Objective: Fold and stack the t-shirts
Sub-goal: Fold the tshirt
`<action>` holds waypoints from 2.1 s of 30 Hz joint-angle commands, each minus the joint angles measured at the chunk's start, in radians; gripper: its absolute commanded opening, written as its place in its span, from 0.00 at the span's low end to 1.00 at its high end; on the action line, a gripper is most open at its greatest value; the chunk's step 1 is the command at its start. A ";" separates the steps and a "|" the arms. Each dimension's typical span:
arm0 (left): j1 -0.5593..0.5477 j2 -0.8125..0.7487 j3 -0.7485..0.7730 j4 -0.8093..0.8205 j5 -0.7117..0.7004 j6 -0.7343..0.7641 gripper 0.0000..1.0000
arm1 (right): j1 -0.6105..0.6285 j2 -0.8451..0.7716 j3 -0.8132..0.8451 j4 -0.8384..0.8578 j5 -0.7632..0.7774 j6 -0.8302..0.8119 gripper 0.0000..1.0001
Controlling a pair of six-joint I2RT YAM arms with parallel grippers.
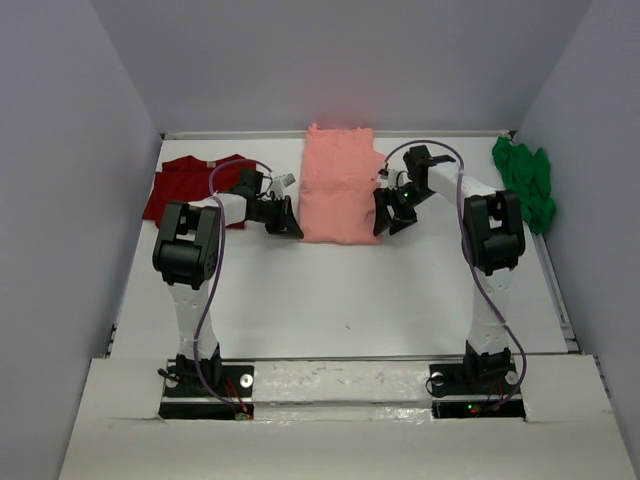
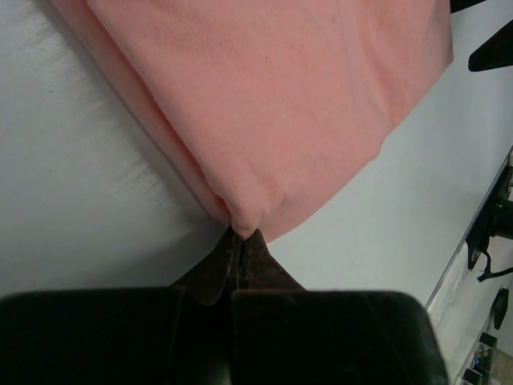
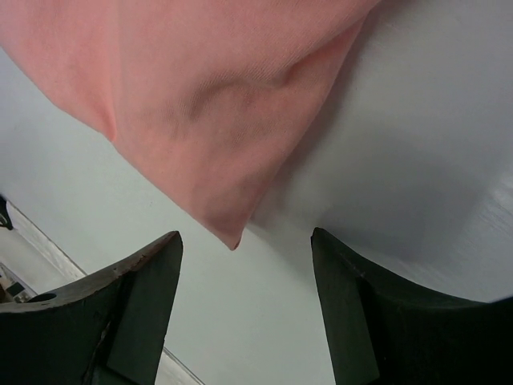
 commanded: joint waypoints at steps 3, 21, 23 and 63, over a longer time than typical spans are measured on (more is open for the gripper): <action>-0.004 0.012 0.034 -0.018 0.003 0.011 0.00 | -0.005 0.006 0.012 -0.015 -0.045 -0.012 0.70; -0.009 -0.003 0.031 -0.024 -0.007 0.027 0.00 | 0.024 0.038 -0.003 -0.032 -0.091 -0.029 0.45; -0.009 -0.005 0.032 -0.024 -0.003 0.028 0.00 | 0.033 0.046 0.000 -0.035 -0.091 -0.031 0.45; -0.002 -0.295 -0.031 -0.348 0.010 0.327 0.00 | 0.075 -0.282 -0.204 -0.168 0.039 -0.132 0.00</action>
